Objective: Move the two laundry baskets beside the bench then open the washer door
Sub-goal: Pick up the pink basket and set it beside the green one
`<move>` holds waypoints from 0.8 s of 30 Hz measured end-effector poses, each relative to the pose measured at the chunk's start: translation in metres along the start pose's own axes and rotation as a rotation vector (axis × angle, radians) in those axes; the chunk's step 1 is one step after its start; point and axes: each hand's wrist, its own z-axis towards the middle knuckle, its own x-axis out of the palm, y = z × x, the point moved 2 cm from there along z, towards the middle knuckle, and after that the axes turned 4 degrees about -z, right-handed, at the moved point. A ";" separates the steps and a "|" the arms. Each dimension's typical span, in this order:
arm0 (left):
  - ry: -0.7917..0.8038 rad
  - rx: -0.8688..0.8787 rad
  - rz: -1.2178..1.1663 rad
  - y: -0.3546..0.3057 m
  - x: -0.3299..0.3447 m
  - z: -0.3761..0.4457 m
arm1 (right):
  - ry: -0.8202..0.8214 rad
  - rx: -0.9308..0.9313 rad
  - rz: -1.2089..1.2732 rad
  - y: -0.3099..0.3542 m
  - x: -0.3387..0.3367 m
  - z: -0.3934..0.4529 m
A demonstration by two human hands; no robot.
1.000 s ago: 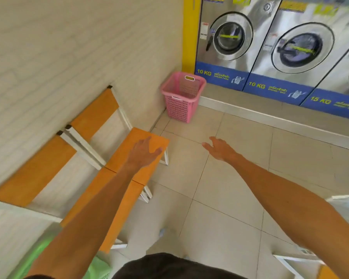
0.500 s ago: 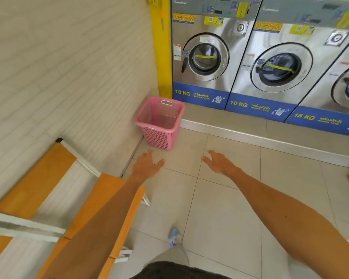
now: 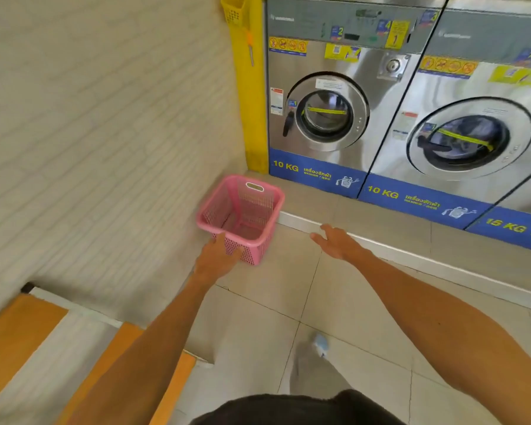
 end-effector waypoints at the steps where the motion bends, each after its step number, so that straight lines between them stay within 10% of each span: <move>1: -0.012 -0.023 -0.010 -0.008 0.001 0.016 | 0.005 -0.018 -0.022 -0.001 -0.013 0.022; 24: -0.168 -0.530 -0.235 -0.026 -0.020 0.249 | 0.307 -0.418 -0.293 0.131 -0.120 0.393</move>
